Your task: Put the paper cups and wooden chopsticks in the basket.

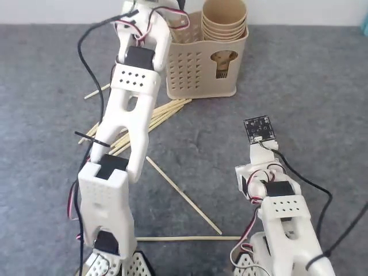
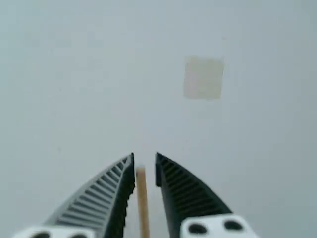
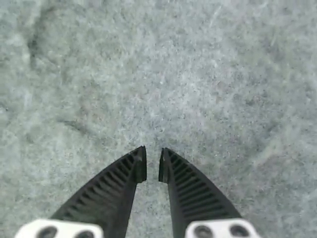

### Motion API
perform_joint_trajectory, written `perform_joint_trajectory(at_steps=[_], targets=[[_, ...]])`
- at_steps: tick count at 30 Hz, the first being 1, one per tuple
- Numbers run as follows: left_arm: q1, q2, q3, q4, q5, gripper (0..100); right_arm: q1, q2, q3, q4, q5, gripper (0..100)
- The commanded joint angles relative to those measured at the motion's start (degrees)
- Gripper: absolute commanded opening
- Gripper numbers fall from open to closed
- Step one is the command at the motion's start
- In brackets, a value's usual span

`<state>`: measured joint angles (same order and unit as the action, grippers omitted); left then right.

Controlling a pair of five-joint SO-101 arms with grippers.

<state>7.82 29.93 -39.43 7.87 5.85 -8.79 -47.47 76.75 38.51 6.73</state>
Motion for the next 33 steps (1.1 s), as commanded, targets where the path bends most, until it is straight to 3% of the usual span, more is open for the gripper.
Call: perform_joint_trajectory(at_steps=[1, 7, 11, 16, 23, 28, 33], targets=[[-0.5, -5.5, -4.7, 15.7, 0.4, 19, -0.1, -0.4, -0.6, -0.5, 1.1, 5.8], [-2.9, -14.1, -4.8, 32.2, 0.4, 20, -0.4, -0.4, -0.5, -0.3, 1.1, 5.5], [-6.2, -20.2, -4.8, 48.5, 0.4, 20, -0.6, -0.4, -0.4, 0.9, 2.5, 5.4], [-12.0, -25.0, -4.7, 68.7, 0.4, 20, -3.6, -0.5, -0.2, 2.5, 4.1, 5.4], [-22.6, -25.2, -4.4, 89.1, 0.1, 20, -5.2, -0.5, -0.6, 5.6, 4.2, 5.4], [-30.6, -23.9, 6.3, 89.8, 0.4, 20, -5.8, -0.7, -1.1, 5.7, 4.1, 5.4], [-35.3, -24.3, 29.4, 75.0, 0.4, 20, -8.2, -5.3, -2.7, 8.7, 3.8, 5.4]])
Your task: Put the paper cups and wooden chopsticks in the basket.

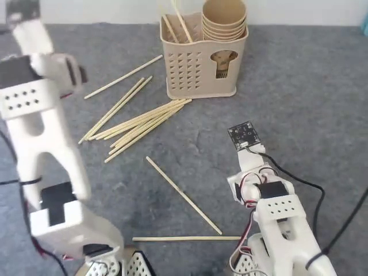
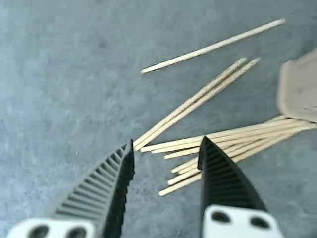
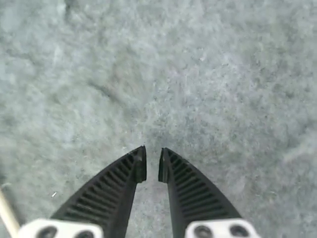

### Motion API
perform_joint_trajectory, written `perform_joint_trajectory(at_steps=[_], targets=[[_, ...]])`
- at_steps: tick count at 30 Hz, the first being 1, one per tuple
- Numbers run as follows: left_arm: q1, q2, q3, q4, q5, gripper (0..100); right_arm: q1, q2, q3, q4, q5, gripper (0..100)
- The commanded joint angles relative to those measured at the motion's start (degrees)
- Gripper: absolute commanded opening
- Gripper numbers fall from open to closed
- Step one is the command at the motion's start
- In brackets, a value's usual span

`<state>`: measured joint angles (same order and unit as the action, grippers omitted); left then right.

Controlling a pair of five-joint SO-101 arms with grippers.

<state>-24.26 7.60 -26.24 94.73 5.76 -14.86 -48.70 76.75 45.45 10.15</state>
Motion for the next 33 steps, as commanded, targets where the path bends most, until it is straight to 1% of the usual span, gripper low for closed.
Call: perform_joint_trajectory(at_steps=[1, 3, 6, 7, 8, 10, 13, 17, 21, 23, 26, 27, 33], targets=[[-3.3, -1.9, 21.0, -16.1, 0.5, 20, -3.3, -5.5, -3.0, 2.9, 0.4, 5.4], [-3.1, -1.8, 31.3, -25.8, 0.6, 20, -5.5, -8.7, -4.1, 5.1, 0.4, 5.4], [-0.8, -1.8, 46.4, -40.8, 2.1, 20, -8.6, -13.1, -6.4, 8.5, 0.3, 5.4], [0.1, -1.9, 49.6, -44.7, 2.2, 20, -9.5, -14.3, -7.2, 9.2, -0.1, 5.7], [0.3, -2.5, 50.6, -45.8, 1.8, 20, -10.6, -15.2, -7.9, 9.6, -1.1, 5.8], [-0.5, -4.1, 50.2, -44.3, 1.8, 20, -12.9, -15.6, -9.7, 9.9, -2.6, 5.8], [0.3, -3.7, 50.5, -44.4, 1.8, 20, -18.2, -14.6, -11.6, 9.9, -3.8, 5.9], [0.4, -1.9, 49.7, -44.4, 1.8, 20, -23.9, -8.0, -16.1, 10.0, -5.6, 5.9], [0.2, -0.4, 48.5, -44.3, 1.8, 20, -26.2, 3.8, -22.7, 9.0, -5.2, 6.4], [0.2, -0.4, 48.5, -44.3, 1.8, 20, -26.9, 10.9, -26.3, 7.9, -5.2, 10.7], [0.2, -0.2, 48.5, -44.3, 1.6, 20, -28.2, 21.3, -30.9, 4.4, -5.2, 20.4], [0.2, -0.2, 48.5, -44.4, 1.6, 20, -28.8, 24.7, -32.4, 3.0, -5.2, 21.8], [0.2, -0.1, 48.7, -46.2, 1.5, 20, -31.7, 40.5, -42.0, -1.6, -5.6, 22.0]])
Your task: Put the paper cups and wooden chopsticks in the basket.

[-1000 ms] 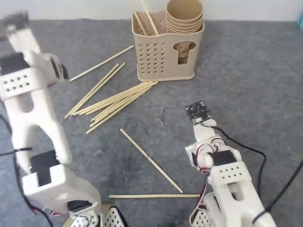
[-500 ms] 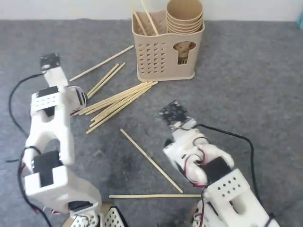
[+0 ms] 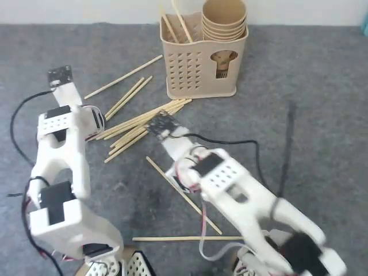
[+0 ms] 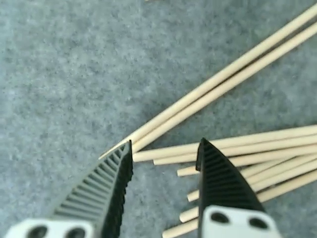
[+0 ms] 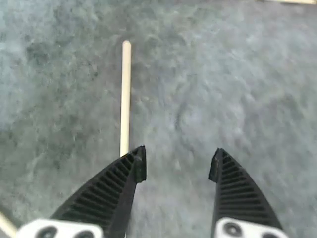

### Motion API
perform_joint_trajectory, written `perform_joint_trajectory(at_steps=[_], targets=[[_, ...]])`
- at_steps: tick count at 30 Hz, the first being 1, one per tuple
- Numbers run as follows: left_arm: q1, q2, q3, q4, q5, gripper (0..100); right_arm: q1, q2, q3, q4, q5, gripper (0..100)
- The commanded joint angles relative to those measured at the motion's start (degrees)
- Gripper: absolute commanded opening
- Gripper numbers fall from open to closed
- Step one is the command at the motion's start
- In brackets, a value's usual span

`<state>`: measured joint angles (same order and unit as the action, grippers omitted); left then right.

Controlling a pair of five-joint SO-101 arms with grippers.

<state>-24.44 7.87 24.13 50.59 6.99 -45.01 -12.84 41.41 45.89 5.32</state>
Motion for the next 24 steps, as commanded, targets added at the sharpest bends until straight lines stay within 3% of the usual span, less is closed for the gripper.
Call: perform_joint_trajectory(at_steps=[1, 12, 19, 24], targets=[[0.5, -0.4, -1.6, -2.2, 0.3, 20, -2.0, 6.8, -8.4, -2.2, -0.9, 22.0], [0.4, -0.4, -1.8, -2.3, 0.2, 20, -3.7, 26.2, -21.5, -2.9, -0.4, 22.0], [0.4, -0.4, -1.8, -2.3, 0.2, 20, -3.8, 25.4, -22.0, -2.5, -0.6, 22.0], [0.4, -0.4, -1.8, -2.3, 0.2, 20, -6.1, 16.0, -20.2, 0.4, -0.9, 22.0]])
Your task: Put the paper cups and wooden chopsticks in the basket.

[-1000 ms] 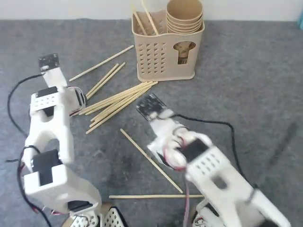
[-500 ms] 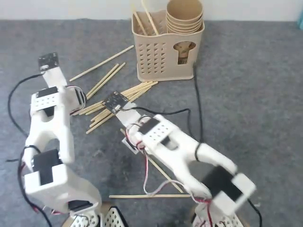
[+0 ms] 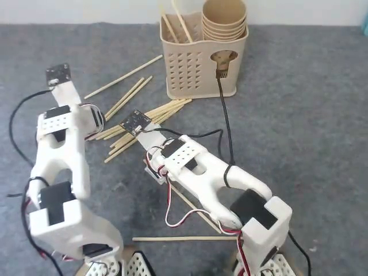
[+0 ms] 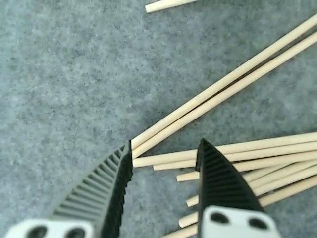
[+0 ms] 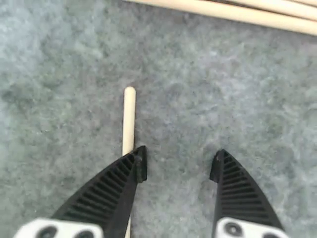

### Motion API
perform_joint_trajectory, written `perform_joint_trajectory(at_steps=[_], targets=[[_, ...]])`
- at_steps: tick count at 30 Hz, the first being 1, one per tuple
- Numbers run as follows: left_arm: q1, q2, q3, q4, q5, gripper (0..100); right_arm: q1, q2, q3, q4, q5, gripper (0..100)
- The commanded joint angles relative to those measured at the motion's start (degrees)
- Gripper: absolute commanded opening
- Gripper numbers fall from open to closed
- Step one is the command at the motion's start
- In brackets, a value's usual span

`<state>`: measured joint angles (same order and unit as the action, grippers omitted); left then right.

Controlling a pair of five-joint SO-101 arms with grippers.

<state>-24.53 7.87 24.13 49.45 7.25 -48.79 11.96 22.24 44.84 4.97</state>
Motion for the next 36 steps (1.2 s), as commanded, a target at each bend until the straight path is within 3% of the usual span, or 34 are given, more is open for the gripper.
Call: perform_joint_trajectory(at_steps=[1, 6, 15, 17, 22, 28, 36], targets=[[0.4, -0.4, -1.8, -1.1, -0.1, 20, -3.4, -11.1, 0.0, 1.7, -0.5, 22.0], [0.4, -0.4, -1.8, -1.1, -0.1, 20, -7.7, -16.5, 7.4, -3.1, -0.4, 21.9], [0.4, -0.3, -1.8, -1.1, -0.1, 20, -3.4, -5.4, 10.0, -16.4, -0.1, 21.8], [0.4, -0.3, -1.8, -1.1, -0.1, 20, -3.3, -2.9, 7.9, -16.0, -0.1, 18.9], [0.4, -0.3, -1.8, -1.1, -0.1, 20, -2.9, -0.9, 4.4, -13.1, -0.4, 0.6], [0.4, -0.3, -1.5, -2.4, -0.1, 20, -2.5, -4.8, 4.0, -8.0, -0.4, 0.7], [0.4, -0.3, -1.5, -2.5, -0.1, 20, -1.1, -31.4, 4.4, 3.8, -0.4, 0.8]])
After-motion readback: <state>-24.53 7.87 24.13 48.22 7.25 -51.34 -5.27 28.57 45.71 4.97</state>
